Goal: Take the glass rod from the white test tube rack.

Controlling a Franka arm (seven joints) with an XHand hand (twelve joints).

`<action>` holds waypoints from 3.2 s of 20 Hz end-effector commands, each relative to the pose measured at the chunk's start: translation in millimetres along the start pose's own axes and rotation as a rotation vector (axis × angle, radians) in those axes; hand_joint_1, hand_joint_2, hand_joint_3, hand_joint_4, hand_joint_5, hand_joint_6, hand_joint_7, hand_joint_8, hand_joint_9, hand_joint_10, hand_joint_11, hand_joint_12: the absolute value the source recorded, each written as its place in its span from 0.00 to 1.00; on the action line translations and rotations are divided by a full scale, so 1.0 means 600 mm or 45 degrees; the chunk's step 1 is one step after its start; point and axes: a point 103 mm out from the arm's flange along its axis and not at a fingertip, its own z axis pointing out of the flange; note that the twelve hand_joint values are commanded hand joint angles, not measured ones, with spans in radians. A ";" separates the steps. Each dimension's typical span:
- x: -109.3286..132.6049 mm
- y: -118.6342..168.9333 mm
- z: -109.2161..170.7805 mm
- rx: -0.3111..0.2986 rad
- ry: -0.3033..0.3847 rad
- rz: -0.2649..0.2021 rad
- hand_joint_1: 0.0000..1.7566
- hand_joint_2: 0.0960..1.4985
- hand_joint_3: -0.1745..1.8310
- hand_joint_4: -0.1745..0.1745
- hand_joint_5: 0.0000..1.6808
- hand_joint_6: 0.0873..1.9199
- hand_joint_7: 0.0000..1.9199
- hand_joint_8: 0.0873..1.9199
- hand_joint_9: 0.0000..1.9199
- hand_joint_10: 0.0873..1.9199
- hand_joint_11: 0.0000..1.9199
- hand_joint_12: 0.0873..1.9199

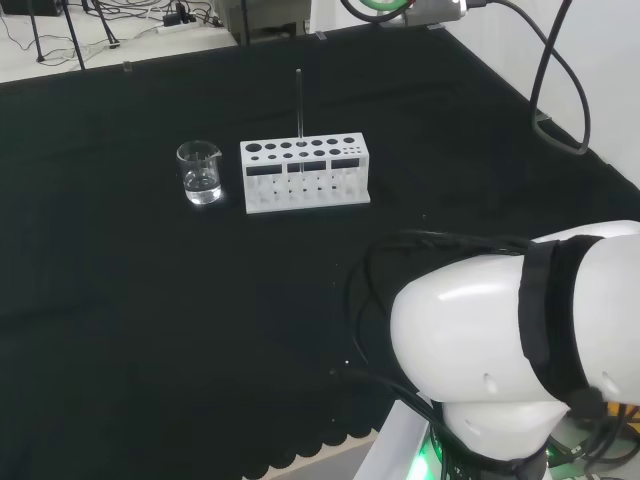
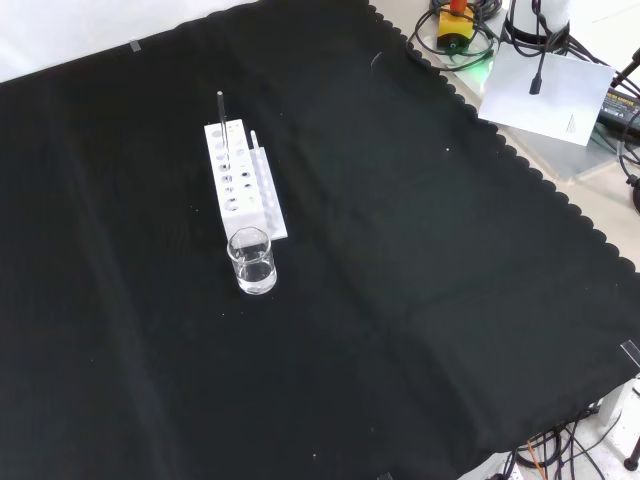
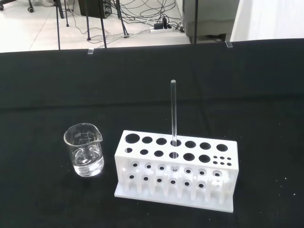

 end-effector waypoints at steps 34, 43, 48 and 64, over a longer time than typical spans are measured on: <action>-0.005 0.212 -0.018 0.063 -0.202 -0.047 0.37 0.56 0.27 0.12 0.01 0.00 0.00 0.28 0.00 0.40 0.00 0.60; 0.016 0.280 0.042 0.111 -0.194 -0.112 0.37 0.56 0.28 0.12 0.02 0.00 0.00 0.32 0.00 0.44 0.00 0.62; 0.014 0.297 0.075 0.147 -0.190 -0.128 0.37 0.56 0.28 0.11 0.02 0.00 0.00 0.36 0.03 0.45 0.00 0.64; -0.018 0.348 0.165 0.194 -0.125 -0.180 0.36 0.55 0.30 0.09 0.04 0.00 0.03 0.45 0.14 0.46 0.00 0.73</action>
